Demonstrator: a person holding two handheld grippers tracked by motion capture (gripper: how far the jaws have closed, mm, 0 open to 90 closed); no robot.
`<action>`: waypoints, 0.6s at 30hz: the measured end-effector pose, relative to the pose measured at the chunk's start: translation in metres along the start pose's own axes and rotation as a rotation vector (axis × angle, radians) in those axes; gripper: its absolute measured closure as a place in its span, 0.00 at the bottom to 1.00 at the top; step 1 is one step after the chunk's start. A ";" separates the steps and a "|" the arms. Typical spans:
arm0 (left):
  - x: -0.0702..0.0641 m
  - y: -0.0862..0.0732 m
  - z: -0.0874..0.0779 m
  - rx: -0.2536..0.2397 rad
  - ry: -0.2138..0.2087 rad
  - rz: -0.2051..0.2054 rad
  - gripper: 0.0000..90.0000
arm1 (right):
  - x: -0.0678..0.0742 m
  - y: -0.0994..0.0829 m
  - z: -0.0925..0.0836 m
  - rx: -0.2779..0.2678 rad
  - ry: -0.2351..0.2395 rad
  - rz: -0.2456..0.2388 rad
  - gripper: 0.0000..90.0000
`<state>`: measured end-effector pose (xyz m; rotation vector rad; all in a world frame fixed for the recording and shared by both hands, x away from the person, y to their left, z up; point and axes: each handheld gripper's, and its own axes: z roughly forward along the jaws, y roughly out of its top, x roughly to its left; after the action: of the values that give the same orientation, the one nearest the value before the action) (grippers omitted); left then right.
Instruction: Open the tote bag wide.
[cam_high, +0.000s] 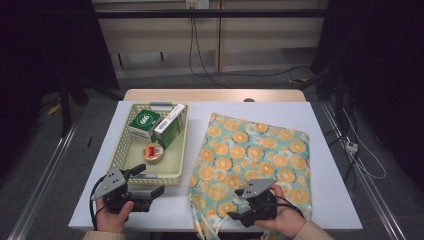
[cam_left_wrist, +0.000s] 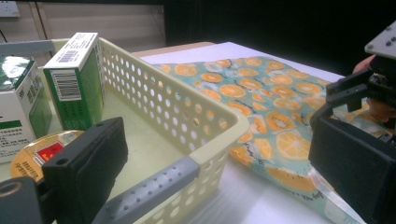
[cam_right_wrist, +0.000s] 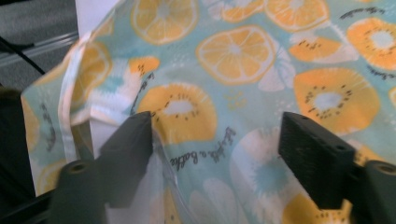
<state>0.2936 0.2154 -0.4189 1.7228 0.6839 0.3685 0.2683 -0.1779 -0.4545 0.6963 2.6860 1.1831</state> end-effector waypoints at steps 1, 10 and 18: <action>0.000 0.000 0.000 0.001 0.001 0.003 0.05 | 0.001 -0.002 0.001 0.007 0.005 -0.008 0.36; 0.000 0.000 0.000 0.006 0.001 0.007 0.05 | -0.012 -0.001 -0.002 -0.003 -0.035 -0.026 1.00; 0.000 0.000 0.000 0.001 -0.001 0.003 0.05 | -0.038 0.004 -0.006 -0.051 -0.080 0.056 1.00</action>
<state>0.2931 0.2155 -0.4190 1.7250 0.6809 0.3690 0.3020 -0.1964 -0.4501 0.7987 2.5780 1.2052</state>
